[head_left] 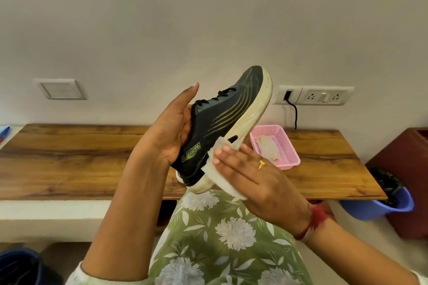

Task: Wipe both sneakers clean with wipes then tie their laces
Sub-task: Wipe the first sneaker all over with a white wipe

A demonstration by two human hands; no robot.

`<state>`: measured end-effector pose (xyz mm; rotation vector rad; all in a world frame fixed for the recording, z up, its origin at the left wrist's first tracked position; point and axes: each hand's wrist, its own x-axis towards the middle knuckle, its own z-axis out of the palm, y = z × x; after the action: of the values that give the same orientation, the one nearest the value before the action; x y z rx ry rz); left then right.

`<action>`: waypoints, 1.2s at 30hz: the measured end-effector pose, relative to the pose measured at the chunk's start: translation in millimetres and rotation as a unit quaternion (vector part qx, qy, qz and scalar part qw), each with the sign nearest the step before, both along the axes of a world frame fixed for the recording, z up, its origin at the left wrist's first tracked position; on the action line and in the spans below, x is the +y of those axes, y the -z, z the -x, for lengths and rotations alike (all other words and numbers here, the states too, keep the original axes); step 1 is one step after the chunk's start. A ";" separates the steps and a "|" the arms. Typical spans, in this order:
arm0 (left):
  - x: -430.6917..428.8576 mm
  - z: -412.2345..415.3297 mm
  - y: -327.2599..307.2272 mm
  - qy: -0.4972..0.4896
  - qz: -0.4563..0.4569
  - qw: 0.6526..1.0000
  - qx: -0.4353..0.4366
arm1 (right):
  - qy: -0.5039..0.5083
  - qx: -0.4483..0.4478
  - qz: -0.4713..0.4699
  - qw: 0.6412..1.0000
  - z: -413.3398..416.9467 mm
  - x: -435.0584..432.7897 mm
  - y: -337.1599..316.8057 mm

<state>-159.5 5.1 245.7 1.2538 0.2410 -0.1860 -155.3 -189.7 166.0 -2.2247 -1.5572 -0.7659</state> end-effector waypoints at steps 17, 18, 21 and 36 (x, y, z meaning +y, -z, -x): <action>4.5 7.4 6.7 0.039 -0.135 0.990 -0.028 | 0.160 0.159 -0.208 0.952 -26.1 -17.7 -60.5; 5.5 6.7 5.3 0.039 -0.130 0.990 -0.029 | 0.181 0.154 -0.171 0.956 -25.0 -15.2 -53.3; 6.6 4.1 1.1 0.030 -0.091 0.995 -0.025 | 0.185 0.149 -0.099 0.966 -11.3 -0.2 -33.4; -0.4 1.1 8.3 0.016 -0.007 1.000 0.011 | 0.117 0.049 -0.028 0.992 -8.6 18.8 -32.4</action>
<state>-160.7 4.7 237.3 1.2702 0.2411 -0.2261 -146.7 -170.9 198.4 -2.3922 -1.2301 -0.7400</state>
